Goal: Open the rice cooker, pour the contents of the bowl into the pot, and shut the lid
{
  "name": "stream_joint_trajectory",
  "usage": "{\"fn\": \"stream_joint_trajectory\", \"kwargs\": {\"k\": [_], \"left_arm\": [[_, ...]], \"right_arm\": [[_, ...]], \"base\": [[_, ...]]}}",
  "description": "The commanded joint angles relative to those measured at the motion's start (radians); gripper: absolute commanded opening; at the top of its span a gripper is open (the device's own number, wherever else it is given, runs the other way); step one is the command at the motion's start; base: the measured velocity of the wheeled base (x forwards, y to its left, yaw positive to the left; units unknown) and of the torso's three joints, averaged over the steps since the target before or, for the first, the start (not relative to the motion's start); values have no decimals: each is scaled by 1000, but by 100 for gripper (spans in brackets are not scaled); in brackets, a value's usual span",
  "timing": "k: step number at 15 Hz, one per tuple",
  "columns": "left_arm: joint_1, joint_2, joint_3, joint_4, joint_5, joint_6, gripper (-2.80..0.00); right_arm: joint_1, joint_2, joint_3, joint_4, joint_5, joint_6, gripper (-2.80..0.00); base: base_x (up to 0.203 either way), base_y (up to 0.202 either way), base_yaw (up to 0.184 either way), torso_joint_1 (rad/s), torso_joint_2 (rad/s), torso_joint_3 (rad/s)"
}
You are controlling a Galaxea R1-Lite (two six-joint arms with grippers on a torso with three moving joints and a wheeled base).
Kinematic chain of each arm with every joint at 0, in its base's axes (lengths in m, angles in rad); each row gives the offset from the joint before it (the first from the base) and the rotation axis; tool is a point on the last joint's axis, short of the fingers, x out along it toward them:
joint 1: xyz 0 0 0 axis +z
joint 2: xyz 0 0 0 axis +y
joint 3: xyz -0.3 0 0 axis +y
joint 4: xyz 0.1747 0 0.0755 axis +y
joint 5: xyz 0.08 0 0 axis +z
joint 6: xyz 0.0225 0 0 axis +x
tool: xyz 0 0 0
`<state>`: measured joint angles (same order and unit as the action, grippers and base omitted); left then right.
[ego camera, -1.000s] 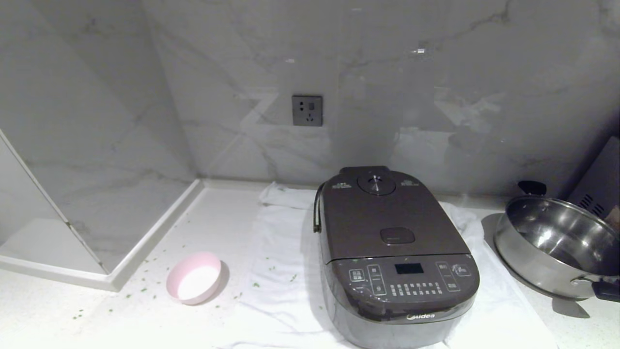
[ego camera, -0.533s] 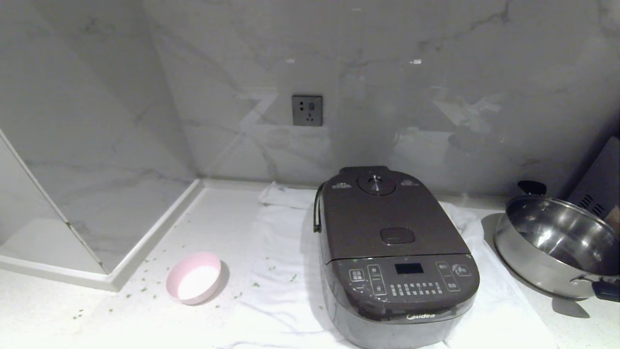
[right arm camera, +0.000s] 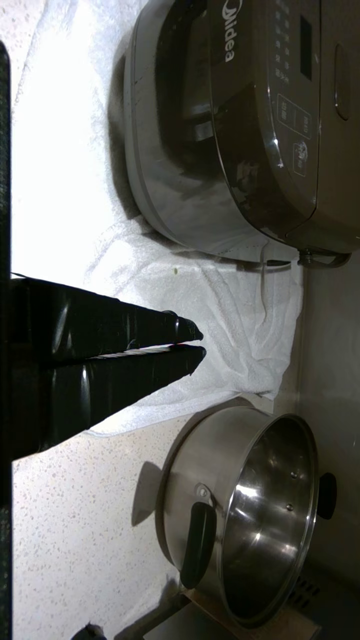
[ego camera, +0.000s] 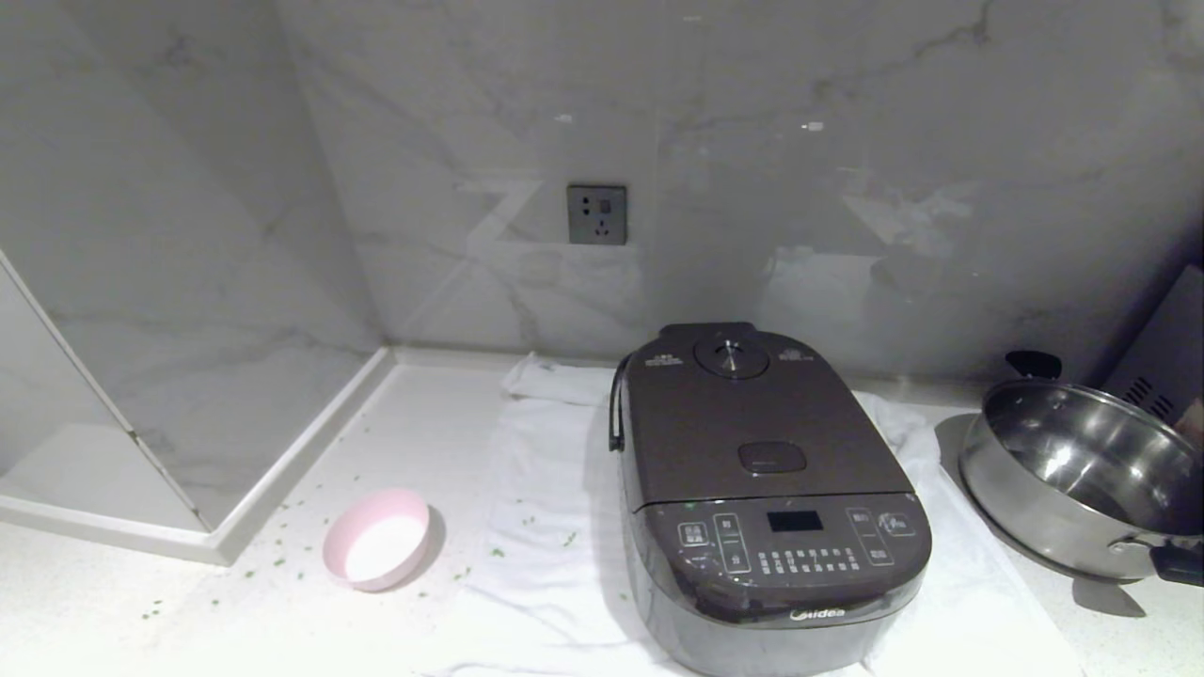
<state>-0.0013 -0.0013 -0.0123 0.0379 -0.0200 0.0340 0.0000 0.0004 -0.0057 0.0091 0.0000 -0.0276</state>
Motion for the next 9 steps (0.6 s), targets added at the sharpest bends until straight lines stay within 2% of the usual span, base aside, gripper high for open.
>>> {"fn": "stream_joint_trajectory", "kwargs": {"k": [1, 9], "left_arm": [[0, 0, 0, 0, 0, 0, -280], [1, 0, 0, 0, 0, 1, -280]], "right_arm": [[2, 0, 0, 2, 2, -5, -280], [0, 0, 0, 6, 3, -5, -280]], "base": [[0, 0, 0, 0, 0, 0], [0, 0, 0, 0, 0, 0]]}}
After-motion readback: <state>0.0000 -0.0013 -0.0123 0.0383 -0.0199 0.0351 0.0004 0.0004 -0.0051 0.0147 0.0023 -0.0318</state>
